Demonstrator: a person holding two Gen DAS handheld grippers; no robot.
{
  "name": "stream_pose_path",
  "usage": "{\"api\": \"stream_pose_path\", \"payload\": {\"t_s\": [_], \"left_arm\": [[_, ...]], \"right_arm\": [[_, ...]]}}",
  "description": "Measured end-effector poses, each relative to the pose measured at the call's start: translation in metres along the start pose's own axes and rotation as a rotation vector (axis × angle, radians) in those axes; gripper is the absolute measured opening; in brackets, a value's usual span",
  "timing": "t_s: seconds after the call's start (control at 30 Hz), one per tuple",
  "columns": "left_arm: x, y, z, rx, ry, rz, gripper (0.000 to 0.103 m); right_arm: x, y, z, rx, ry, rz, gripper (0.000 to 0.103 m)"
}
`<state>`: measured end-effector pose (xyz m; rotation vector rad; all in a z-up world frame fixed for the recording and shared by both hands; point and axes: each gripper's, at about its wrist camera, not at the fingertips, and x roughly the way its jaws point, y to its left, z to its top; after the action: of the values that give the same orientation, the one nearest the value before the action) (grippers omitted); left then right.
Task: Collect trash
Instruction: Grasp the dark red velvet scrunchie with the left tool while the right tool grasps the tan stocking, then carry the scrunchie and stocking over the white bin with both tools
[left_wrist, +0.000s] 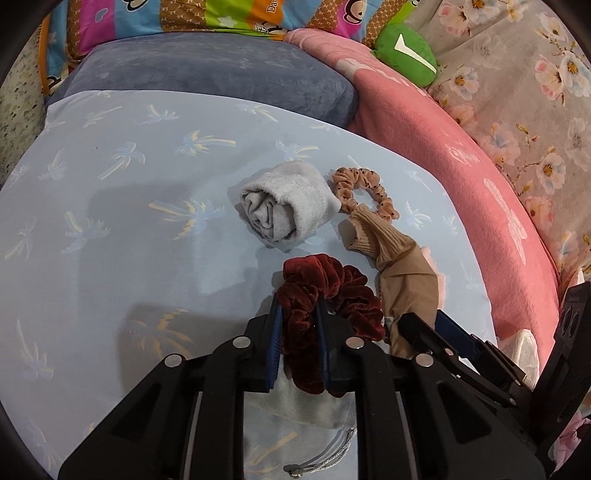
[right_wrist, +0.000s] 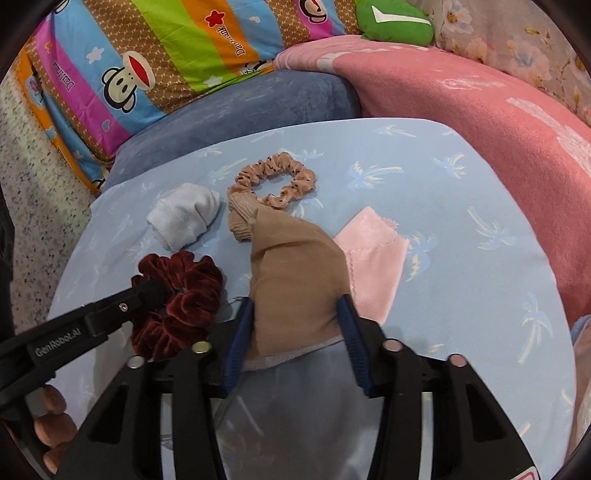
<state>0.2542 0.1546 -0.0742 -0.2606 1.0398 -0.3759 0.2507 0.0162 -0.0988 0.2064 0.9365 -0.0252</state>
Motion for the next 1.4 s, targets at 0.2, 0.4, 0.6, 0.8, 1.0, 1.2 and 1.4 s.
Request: {"api": "stream_pose_path", "payload": {"t_s": [0.2, 0.4, 0.6, 0.8, 1.0, 1.2, 1.4], "left_arm": [[-0.010, -0.009, -0.001, 0.014, -0.022, -0.018, 0.016], [-0.032, -0.031, -0.005, 0.064, -0.065, -0.042, 0.016], [-0.050, -0.065, -0.012, 0.125, -0.096, -0.067, 0.016], [-0.060, -0.102, -0.021, 0.182, -0.105, -0.109, 0.016], [-0.064, -0.134, -0.035, 0.226, -0.084, -0.162, 0.016], [-0.054, -0.165, -0.054, 0.263, -0.028, -0.197, 0.017], [-0.039, -0.177, -0.085, 0.288, 0.032, -0.188, 0.019]], "right_arm": [[-0.019, -0.008, -0.001, 0.031, -0.015, 0.031, 0.011], [-0.051, -0.015, -0.006, 0.051, -0.058, 0.042, 0.010], [-0.089, -0.030, -0.011, 0.082, -0.113, 0.044, 0.010], [-0.126, -0.053, -0.016, 0.121, -0.165, 0.041, 0.010], [-0.157, -0.084, -0.028, 0.169, -0.202, 0.030, 0.010], [-0.174, -0.112, -0.047, 0.202, -0.206, -0.009, 0.010], [-0.182, -0.136, -0.073, 0.233, -0.188, -0.036, 0.010]]}}
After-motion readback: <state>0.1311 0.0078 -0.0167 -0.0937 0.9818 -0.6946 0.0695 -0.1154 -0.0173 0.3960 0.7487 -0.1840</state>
